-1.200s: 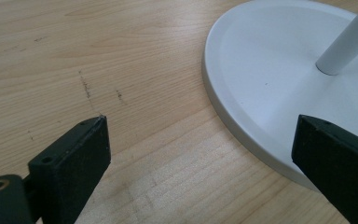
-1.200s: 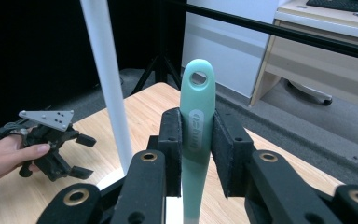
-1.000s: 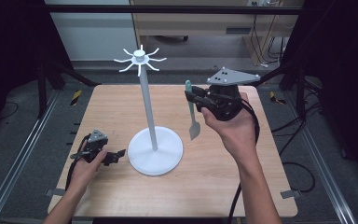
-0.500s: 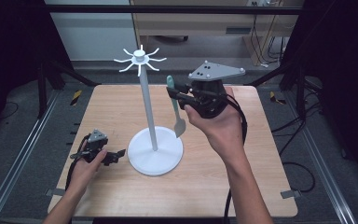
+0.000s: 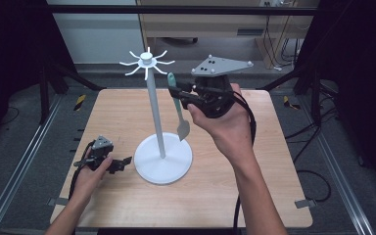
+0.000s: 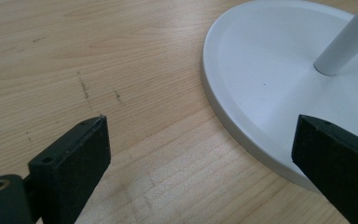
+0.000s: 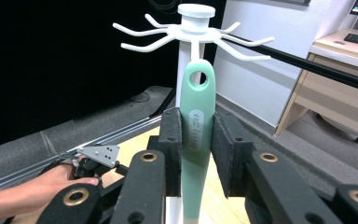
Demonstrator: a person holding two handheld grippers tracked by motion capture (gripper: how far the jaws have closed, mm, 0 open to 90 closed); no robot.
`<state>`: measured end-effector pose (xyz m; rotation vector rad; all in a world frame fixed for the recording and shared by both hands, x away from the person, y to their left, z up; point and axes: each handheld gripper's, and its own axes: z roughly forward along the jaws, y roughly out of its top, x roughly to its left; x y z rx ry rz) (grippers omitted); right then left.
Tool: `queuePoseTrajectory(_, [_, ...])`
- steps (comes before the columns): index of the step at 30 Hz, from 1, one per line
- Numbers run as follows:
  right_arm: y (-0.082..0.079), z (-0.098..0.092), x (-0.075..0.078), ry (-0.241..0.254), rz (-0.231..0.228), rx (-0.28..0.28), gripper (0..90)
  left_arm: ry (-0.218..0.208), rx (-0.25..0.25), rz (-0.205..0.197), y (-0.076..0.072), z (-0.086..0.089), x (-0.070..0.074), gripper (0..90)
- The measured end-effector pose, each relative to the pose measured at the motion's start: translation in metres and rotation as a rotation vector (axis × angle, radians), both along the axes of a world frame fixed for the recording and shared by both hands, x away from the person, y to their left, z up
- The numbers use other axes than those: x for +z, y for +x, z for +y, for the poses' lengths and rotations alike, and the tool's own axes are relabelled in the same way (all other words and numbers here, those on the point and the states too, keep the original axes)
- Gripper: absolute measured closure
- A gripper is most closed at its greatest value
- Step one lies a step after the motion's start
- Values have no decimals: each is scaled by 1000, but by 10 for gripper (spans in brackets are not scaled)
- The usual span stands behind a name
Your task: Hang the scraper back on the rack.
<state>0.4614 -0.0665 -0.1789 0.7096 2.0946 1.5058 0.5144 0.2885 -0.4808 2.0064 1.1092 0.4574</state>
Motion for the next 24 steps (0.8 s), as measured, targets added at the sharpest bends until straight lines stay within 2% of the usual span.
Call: queuePoseTrajectory(24, [10,7,5,-18,23,9,741,-5,-1,4,0,0,0,41])
